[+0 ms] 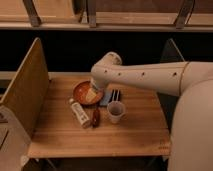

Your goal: Place the ceramic cup in the ceramic bowl

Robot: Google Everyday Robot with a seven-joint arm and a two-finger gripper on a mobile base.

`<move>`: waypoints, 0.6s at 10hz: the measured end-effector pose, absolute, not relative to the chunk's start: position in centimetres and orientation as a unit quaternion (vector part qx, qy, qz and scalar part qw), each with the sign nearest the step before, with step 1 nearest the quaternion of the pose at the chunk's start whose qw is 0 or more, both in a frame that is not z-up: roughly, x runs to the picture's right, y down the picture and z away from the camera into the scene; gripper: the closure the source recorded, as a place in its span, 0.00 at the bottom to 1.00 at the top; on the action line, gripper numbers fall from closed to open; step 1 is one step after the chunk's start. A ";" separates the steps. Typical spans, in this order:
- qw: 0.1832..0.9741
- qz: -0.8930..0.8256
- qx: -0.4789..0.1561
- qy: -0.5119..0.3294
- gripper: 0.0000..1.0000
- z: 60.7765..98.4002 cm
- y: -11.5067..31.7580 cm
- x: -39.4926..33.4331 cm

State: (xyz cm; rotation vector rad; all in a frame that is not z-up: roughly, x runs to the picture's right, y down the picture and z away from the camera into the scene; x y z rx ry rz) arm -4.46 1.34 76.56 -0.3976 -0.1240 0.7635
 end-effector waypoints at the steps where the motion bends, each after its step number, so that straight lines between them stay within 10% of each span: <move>1: 0.887 0.416 -0.185 -0.074 0.20 76.0 1.6 -4.2; 6: 0.843 0.497 -0.180 -0.102 0.20 74.7 2.2 -4.0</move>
